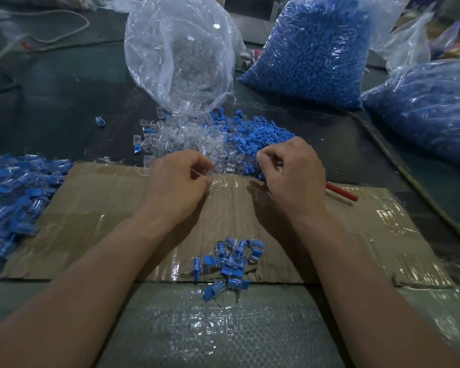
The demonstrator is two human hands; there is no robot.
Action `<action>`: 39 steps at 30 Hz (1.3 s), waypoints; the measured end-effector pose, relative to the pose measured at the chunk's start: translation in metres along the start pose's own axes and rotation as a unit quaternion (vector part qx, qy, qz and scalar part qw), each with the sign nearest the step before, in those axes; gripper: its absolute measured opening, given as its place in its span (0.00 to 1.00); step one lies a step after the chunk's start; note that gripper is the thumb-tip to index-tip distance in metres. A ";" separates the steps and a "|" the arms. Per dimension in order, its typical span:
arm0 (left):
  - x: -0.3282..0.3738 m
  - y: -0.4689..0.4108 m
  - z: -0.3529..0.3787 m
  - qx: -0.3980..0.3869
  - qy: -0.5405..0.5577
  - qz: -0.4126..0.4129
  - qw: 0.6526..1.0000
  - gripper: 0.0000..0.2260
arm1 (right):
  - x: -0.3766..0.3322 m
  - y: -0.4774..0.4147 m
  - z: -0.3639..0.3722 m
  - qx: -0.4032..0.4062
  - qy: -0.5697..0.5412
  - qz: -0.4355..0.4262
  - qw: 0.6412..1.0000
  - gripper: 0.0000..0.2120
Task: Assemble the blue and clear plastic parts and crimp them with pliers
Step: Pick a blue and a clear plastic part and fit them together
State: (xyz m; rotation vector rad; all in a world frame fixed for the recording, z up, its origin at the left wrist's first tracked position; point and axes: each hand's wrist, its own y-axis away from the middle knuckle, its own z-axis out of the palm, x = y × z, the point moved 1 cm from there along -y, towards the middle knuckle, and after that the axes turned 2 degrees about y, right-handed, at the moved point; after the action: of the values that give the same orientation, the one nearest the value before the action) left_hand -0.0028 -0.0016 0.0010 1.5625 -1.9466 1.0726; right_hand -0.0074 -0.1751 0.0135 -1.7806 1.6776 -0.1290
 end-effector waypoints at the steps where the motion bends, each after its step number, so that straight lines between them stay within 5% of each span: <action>1: 0.000 0.000 0.000 0.001 -0.001 0.001 1.000 0.07 | 0.002 0.000 0.002 -0.034 0.024 -0.006 0.999 0.09; 5: -0.001 0.000 0.000 0.002 -0.007 0.010 1.000 0.07 | 0.005 0.001 0.008 -0.161 0.111 -0.018 0.981 0.17; 11: -0.002 0.001 0.000 -0.007 -0.014 0.009 1.000 0.08 | 0.000 0.000 0.016 -0.215 0.172 -0.009 0.961 0.21; 17: -0.002 0.002 -0.001 -0.009 -0.012 0.004 1.000 0.07 | 0.003 -0.001 0.015 -0.193 0.142 0.010 0.971 0.14; 22: -0.001 0.002 0.000 -0.012 -0.015 0.007 1.000 0.07 | 0.006 -0.001 0.015 -0.205 0.158 0.015 0.966 0.19; 39: 0.000 0.003 0.000 -0.013 -0.009 0.008 1.000 0.06 | 0.016 -0.006 0.007 -0.242 0.096 -0.004 0.965 0.11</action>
State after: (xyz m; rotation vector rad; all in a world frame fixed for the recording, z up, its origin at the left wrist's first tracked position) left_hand -0.0054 -0.0020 0.0003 1.5508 -1.9795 1.0378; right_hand 0.0037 -0.1871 0.0061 -2.1877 1.9628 0.1236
